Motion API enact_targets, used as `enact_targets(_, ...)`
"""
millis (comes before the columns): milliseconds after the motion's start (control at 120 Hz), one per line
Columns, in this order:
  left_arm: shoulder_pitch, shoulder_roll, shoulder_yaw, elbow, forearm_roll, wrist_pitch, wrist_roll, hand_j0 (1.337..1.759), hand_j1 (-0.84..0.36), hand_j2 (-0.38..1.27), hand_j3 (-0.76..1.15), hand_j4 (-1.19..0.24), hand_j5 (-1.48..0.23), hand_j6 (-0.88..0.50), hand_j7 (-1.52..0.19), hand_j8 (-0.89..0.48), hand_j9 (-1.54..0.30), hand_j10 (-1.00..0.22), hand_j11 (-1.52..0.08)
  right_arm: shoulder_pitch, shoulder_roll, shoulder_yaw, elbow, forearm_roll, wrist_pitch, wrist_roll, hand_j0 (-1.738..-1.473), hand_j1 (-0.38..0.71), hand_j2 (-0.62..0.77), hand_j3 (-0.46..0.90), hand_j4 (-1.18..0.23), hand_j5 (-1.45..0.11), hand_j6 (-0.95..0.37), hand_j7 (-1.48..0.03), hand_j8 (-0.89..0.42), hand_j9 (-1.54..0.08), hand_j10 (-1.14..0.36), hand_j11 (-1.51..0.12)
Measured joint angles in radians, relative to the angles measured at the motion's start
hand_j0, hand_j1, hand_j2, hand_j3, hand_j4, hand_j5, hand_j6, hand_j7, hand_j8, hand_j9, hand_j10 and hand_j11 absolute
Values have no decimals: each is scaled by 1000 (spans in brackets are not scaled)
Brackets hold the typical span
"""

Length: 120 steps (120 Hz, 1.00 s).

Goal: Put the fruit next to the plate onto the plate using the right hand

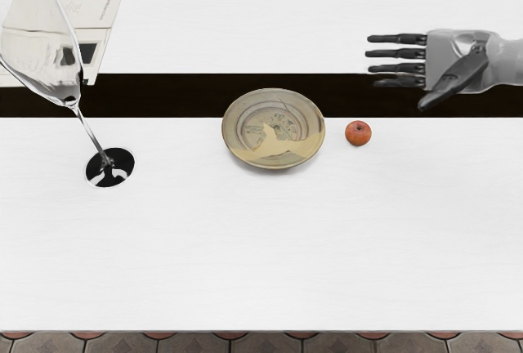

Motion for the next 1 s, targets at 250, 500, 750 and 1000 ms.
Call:
enact_targets(250,0,0,0,0,0,0,0,1658,55,49,0,-245,-318,-245,-318,-245,-318,-245,-318,-7,4,34,-4,-72,0,55,-1658,-309,-6,0,-31,-43,-31,-44,-31,-43,-32,-44)
enact_targets(500,0,0,0,0,0,0,0,1658,55,49,0,-245,-318,-245,-318,-245,-318,-245,-318,-2,80,136,17,-618,0,90,-1658,-301,-7,0,-40,-52,-40,-52,-40,-52,-40,-52)
enact_targets(750,0,0,0,0,0,0,0,1658,55,49,0,-245,-318,-245,-318,-245,-318,-245,-318,-15,141,126,123,-876,0,94,-1658,-184,-27,0,-140,-180,-141,-180,-140,-180,-140,-180)
enact_targets(1000,0,0,0,0,0,0,0,1658,55,49,0,-245,-318,-245,-318,-245,-318,-245,-318,-32,209,118,156,-1021,-81,97,-1658,5,-58,0,-298,-385,-299,-385,-298,-385,-298,-385)
